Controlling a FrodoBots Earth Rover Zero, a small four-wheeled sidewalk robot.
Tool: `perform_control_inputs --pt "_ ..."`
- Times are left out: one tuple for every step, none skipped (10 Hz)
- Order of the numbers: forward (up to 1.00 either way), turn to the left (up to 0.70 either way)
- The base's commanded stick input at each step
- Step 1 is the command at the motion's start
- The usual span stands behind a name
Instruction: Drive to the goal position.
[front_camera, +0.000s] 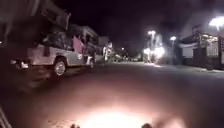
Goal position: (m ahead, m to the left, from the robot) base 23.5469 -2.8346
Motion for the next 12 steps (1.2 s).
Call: perform_control_inputs --pt "1.00 0.00" --pt "1.00 -0.15" --pt "1.00 -0.31" --pt "1.00 -0.40" --pt "1.00 -0.40" --pt "1.00 -0.40" --pt "1.00 -0.40" --pt "1.00 -0.35" --pt "1.00 -0.04" --pt "1.00 0.00" --pt "1.00 0.00" --pt "1.00 0.00"
